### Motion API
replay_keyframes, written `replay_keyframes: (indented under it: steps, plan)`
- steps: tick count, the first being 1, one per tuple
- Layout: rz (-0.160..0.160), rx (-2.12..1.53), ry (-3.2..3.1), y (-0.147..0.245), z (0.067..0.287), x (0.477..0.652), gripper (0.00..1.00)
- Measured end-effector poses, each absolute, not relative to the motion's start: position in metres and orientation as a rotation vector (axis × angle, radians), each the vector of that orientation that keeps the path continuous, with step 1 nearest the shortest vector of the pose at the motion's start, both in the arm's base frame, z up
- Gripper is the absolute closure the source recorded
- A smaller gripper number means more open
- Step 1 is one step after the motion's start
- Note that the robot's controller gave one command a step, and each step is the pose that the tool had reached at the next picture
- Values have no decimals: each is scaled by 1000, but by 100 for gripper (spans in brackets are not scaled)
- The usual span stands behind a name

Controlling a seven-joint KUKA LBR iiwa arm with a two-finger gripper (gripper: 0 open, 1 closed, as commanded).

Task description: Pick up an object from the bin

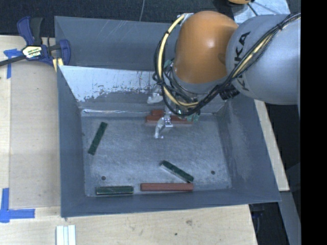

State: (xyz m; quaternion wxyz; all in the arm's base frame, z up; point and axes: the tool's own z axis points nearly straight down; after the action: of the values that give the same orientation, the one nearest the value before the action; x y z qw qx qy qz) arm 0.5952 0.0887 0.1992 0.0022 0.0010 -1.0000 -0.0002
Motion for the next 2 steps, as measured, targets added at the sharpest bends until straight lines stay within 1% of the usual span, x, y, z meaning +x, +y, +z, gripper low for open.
replay_keyframes:
  steps: [1, 2]
  plan:
    - [-1, 0, -3145, 88, 203, 597, 0]
    - [-3, 55, -3153, 66, 162, 603, 0]
